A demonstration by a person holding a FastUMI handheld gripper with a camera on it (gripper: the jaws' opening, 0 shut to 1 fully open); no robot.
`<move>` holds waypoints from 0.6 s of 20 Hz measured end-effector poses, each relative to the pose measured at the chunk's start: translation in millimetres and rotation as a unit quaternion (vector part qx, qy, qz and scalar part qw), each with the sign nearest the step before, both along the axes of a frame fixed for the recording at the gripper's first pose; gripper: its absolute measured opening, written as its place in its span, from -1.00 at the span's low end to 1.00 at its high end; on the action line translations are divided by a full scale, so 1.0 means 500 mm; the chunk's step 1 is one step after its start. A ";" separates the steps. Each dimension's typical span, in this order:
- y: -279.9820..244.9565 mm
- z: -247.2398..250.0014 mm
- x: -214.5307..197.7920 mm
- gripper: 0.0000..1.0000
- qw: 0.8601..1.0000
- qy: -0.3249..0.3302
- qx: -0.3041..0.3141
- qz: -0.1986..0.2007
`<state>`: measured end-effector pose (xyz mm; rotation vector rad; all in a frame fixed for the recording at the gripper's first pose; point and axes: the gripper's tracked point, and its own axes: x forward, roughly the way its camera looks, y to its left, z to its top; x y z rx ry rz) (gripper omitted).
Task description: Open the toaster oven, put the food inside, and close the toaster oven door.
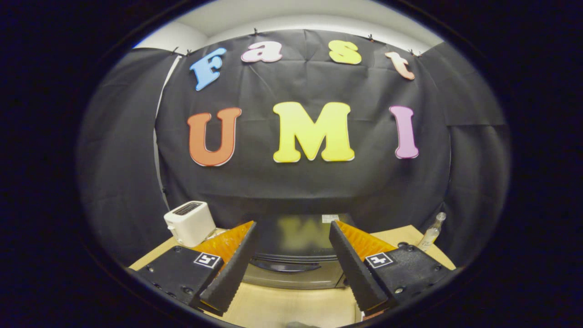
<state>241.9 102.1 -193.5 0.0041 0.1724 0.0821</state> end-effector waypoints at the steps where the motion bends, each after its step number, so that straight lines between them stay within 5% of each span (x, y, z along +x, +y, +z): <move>1: 0.008 -0.034 0.023 1.00 1.000 0.012 -0.005 0.000; 6: 0.033 -0.194 0.099 1.00 0.997 0.076 -0.027 -0.002; 12: 0.039 -0.179 0.093 1.00 0.997 0.050 -0.050 -0.007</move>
